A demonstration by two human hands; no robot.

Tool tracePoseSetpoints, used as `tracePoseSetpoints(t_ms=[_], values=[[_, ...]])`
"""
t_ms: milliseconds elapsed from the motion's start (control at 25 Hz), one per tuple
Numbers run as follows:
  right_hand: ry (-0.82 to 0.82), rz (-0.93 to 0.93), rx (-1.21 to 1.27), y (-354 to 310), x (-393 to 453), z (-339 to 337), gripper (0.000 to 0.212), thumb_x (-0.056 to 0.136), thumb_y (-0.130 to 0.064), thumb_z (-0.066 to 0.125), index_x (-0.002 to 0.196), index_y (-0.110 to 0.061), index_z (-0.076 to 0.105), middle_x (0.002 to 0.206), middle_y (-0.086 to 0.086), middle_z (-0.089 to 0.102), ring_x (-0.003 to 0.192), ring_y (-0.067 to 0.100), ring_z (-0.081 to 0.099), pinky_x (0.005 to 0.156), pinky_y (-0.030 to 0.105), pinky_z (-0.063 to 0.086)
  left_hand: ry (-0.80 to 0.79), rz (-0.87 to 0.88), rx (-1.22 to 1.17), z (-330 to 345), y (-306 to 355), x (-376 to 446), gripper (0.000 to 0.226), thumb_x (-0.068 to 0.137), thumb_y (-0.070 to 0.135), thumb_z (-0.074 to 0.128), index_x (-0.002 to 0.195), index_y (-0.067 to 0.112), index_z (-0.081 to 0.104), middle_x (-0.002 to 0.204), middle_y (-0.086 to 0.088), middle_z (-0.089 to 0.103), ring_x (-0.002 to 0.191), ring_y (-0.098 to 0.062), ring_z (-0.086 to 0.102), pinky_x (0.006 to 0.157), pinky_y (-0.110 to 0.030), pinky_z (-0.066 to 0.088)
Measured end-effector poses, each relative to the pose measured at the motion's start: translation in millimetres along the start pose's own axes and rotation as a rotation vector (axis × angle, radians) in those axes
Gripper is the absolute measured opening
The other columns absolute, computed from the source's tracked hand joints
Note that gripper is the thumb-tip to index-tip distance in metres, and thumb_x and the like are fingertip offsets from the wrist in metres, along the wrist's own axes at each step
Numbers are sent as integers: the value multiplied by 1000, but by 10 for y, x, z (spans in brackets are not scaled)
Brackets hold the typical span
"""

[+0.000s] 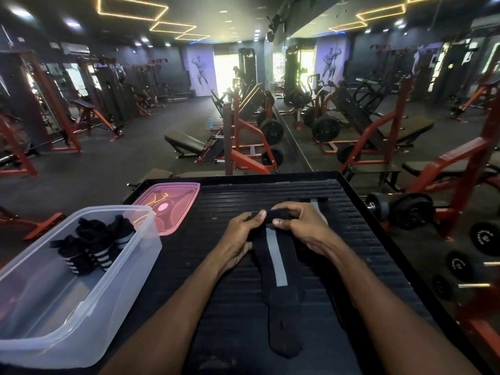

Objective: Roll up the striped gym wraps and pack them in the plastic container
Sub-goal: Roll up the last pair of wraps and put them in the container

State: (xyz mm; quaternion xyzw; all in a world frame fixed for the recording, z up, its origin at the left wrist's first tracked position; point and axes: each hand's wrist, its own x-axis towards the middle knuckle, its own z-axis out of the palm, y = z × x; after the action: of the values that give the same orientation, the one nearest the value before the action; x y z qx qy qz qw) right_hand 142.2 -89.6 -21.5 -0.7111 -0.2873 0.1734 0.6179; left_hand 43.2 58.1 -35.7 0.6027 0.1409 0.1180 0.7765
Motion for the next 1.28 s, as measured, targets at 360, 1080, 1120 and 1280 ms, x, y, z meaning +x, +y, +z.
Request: tracePoseSetpoints(t_ms=[360,1080,1120,1280], values=[[-38,166,128,39,54,18,12,85,-23,79,95,-16,76,96,10,77,89,24,69,73,42,53,63,159,233,-22,-30,29,23,92,0,64,108,14,73,107,-8,76,107,-25,69,98,-40,54],[26,-26,81,-45,-10,17,28,79,8,76,90,-18,76,104,14,73,101,26,67,96,42,55,-47,92,266,40,-23,-31,34,89,25,73,121,15,66,116,-5,73,111,-20,69,96,-39,56],[28,-38,97,-51,-5,7,30,78,12,75,90,-16,75,104,14,73,102,26,67,96,41,56,-89,34,239,69,-38,-41,36,92,33,69,123,15,65,118,-7,72,111,-24,69,95,-48,56],[-30,-26,168,-30,17,10,42,71,22,73,85,-18,76,109,17,72,110,34,67,93,47,59,-70,-27,173,108,-29,-7,51,93,58,55,120,18,68,113,-12,74,102,-25,71,86,-48,57]])
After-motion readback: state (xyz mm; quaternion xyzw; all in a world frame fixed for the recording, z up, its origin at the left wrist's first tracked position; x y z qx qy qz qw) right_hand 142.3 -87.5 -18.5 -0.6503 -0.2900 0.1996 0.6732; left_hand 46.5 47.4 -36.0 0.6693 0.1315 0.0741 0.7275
